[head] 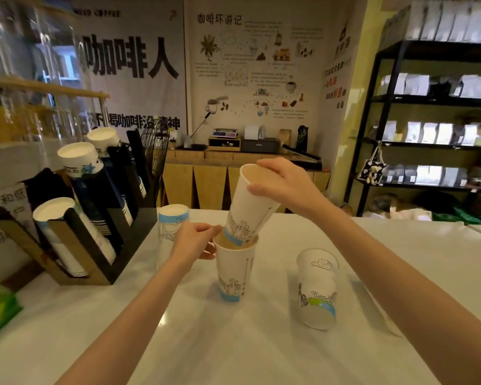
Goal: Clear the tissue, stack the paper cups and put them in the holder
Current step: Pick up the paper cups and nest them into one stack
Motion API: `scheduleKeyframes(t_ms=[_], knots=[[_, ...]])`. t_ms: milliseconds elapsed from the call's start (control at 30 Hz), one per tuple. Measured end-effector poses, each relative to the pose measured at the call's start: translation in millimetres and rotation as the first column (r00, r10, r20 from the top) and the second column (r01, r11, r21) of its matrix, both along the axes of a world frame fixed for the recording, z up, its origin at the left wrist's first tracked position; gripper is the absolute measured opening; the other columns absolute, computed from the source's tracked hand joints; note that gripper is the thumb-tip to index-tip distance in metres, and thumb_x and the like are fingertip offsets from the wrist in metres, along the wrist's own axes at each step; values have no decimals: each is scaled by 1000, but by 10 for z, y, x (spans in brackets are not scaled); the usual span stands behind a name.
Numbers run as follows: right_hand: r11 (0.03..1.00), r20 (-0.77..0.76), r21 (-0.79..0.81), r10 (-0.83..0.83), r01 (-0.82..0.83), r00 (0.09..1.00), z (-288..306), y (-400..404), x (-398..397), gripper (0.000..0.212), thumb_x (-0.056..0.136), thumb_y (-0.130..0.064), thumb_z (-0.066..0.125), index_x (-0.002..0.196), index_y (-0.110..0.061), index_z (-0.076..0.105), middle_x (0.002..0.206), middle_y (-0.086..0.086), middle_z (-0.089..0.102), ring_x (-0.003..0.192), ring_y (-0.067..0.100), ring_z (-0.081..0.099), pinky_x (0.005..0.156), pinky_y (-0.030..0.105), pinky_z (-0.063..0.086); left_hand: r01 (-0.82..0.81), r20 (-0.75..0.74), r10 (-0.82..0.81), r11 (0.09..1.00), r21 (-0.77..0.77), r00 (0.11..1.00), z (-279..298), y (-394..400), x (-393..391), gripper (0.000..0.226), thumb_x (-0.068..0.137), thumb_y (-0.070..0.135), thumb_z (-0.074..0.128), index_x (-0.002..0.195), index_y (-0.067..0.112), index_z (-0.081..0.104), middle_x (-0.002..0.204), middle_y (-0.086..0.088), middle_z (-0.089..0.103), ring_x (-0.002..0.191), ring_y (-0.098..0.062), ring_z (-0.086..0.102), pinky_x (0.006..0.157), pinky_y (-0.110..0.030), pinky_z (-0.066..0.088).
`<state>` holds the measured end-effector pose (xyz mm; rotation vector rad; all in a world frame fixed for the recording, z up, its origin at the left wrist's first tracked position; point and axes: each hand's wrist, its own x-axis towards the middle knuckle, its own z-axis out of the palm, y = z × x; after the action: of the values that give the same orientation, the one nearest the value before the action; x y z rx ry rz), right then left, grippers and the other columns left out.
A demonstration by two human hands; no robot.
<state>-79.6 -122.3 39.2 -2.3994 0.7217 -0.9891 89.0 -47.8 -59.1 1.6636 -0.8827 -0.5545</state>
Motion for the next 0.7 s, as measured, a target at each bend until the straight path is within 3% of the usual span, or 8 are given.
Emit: scheduleKeyframes(t_ms=[233, 433, 567, 700], knots=[[999, -326, -36, 25, -38, 945, -222, 44, 414, 72, 76, -53, 61, 134, -17, 42, 139, 6, 44, 125, 22, 40, 88, 28, 32, -27, -6, 27, 1000, -16, 1000, -13, 99, 44, 22, 91, 29, 47, 86, 13, 63, 73, -5, 59, 56, -16, 59, 39, -19, 49], [997, -427, 74, 14, 19, 904, -626, 2, 469, 78, 74, -58, 61, 136, -14, 40, 141, 7, 42, 124, 24, 42, 89, 31, 38, -15, -6, 15, 998, -61, 1000, 60, 188, 29, 28, 93, 28, 42, 95, 10, 64, 75, -4, 59, 59, -16, 59, 49, -24, 50], [988, -373, 152, 46, 12, 927, -761, 4, 384, 82, 72, -60, 61, 138, -17, 36, 143, 5, 39, 125, 23, 42, 91, 32, 40, -41, 176, 71, 985, -165, 982, 127, 232, -58, 27, 92, 25, 43, 99, 10, 64, 72, 1, 59, 59, -13, 58, 51, -24, 48], [970, -266, 243, 79, -13, 961, -740, 20, 302, 78, 78, -60, 52, 141, -19, 30, 147, 5, 38, 130, 23, 40, 100, 36, 38, 3, 449, 157, 942, -335, 880, 194, 275, -276, 22, 90, 25, 48, 100, 13, 63, 81, 3, 61, 67, -7, 57, 54, -15, 45]])
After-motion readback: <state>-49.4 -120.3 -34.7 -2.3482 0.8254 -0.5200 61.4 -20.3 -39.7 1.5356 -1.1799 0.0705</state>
